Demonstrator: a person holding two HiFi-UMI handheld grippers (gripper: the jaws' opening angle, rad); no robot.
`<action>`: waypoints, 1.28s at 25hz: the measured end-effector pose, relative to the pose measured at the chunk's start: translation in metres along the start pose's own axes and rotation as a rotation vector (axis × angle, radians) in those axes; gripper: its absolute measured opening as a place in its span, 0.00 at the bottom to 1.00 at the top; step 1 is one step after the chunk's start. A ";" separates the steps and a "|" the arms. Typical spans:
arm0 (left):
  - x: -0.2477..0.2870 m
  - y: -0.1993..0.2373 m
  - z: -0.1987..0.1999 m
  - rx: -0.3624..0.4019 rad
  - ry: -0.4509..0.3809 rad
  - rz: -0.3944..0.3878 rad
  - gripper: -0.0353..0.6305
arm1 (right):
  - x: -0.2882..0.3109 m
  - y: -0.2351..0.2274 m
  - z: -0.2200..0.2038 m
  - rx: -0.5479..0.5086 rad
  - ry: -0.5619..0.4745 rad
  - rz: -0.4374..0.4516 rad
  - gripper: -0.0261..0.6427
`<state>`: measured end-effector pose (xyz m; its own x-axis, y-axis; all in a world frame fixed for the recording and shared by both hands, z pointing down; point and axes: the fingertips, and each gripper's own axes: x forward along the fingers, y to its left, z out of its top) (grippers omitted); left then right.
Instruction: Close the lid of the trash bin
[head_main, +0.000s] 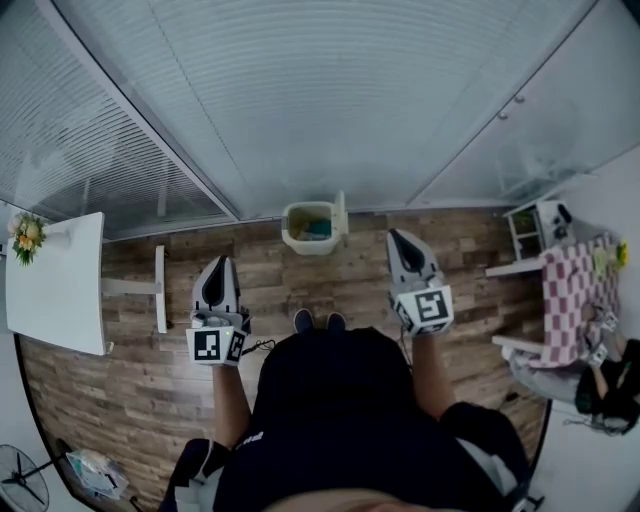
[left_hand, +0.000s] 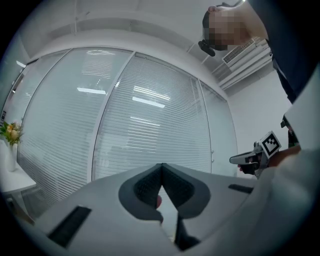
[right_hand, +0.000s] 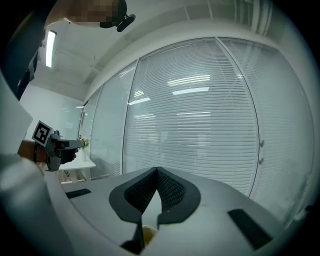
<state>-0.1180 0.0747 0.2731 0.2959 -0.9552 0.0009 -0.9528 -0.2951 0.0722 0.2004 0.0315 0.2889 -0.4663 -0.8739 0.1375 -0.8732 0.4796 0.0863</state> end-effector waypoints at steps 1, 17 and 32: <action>0.001 0.000 0.000 0.000 0.000 -0.002 0.06 | 0.000 0.000 -0.001 -0.001 0.003 0.000 0.04; 0.003 -0.008 -0.012 0.039 0.023 0.005 0.06 | -0.004 -0.011 -0.008 0.042 -0.021 -0.031 0.04; 0.013 -0.014 -0.016 0.077 0.014 0.014 0.06 | 0.005 0.002 -0.018 0.004 -0.043 0.030 0.41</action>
<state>-0.1001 0.0664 0.2877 0.2829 -0.9590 0.0149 -0.9591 -0.2830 -0.0047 0.1990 0.0298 0.3078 -0.4982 -0.8615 0.0979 -0.8590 0.5057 0.0793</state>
